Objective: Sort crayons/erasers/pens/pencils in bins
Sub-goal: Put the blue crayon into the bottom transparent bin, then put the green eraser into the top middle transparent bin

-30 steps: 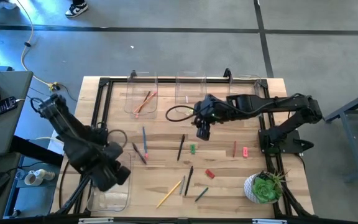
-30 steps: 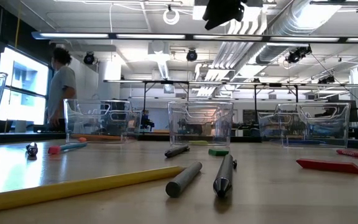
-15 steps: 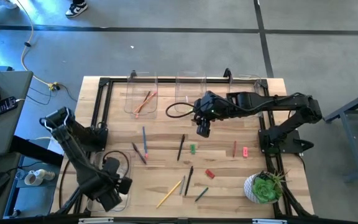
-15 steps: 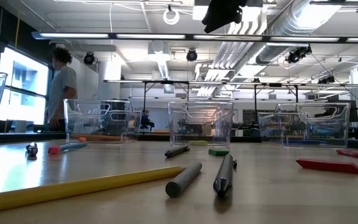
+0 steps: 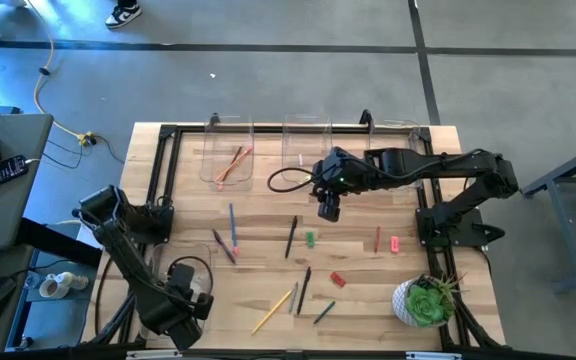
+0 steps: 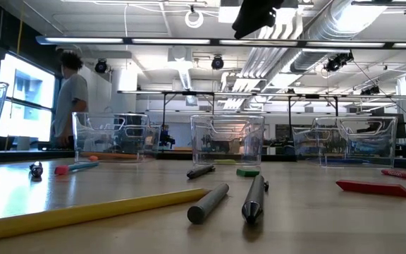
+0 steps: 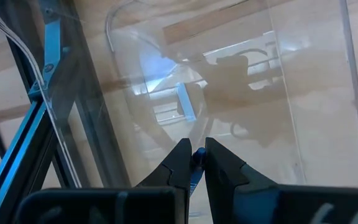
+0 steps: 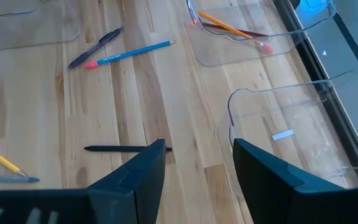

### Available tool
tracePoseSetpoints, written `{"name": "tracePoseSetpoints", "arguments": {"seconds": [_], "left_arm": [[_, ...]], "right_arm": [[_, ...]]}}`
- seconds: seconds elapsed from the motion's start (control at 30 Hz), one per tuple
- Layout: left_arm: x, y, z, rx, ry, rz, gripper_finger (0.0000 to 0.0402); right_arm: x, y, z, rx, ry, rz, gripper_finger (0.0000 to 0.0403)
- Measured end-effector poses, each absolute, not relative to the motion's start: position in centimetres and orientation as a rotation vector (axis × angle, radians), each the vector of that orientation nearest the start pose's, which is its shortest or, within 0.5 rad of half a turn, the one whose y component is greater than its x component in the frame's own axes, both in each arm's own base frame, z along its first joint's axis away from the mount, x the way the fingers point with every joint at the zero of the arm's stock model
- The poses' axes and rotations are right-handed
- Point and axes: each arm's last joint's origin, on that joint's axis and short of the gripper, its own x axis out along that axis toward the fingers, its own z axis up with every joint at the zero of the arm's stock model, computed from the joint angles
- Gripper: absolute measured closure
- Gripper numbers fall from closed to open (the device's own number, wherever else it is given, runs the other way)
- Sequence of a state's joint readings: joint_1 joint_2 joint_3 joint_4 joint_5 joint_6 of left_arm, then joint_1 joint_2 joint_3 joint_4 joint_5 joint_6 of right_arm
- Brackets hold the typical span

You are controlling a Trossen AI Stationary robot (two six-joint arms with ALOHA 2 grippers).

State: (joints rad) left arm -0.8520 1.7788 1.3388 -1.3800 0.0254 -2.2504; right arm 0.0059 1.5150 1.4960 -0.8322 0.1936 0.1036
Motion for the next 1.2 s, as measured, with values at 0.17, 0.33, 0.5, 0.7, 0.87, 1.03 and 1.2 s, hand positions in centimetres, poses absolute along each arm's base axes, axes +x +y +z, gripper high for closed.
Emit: {"name": "tracePoseSetpoints", "arguments": {"seconds": [0.17,0.33,0.5,0.7,0.87,1.03,1.2], "left_arm": [[19.6,-22.5,21.6,-0.866,1.305,1.297,0.0387],[19.6,-22.5,21.6,-0.868,1.306,1.295,0.0373],[19.7,-22.6,21.6,-0.878,1.306,1.286,0.0340],[19.7,-22.6,21.7,-0.891,1.297,1.297,0.0318],[19.5,-21.8,23.2,-0.945,1.267,1.255,0.0317],[18.9,-19.5,26.3,-0.999,1.153,1.196,0.0316],[18.0,-16.7,28.9,-0.956,0.974,1.165,0.0316]], "right_arm": [[31.5,-0.4,35.0,0.007,0.842,-0.218,0.0221],[31.4,-0.4,35.0,-0.013,0.849,-0.209,0.0221],[31.3,-0.4,34.8,-0.015,0.867,-0.210,0.0221],[31.0,-0.4,34.6,-0.001,0.901,-0.225,0.0221],[31.0,-0.7,34.6,0.006,0.908,-0.233,0.0221],[30.9,-1.0,34.5,-0.002,0.913,-0.237,0.0221],[30.9,-1.4,34.5,0.066,0.914,-0.275,0.0221]]}}
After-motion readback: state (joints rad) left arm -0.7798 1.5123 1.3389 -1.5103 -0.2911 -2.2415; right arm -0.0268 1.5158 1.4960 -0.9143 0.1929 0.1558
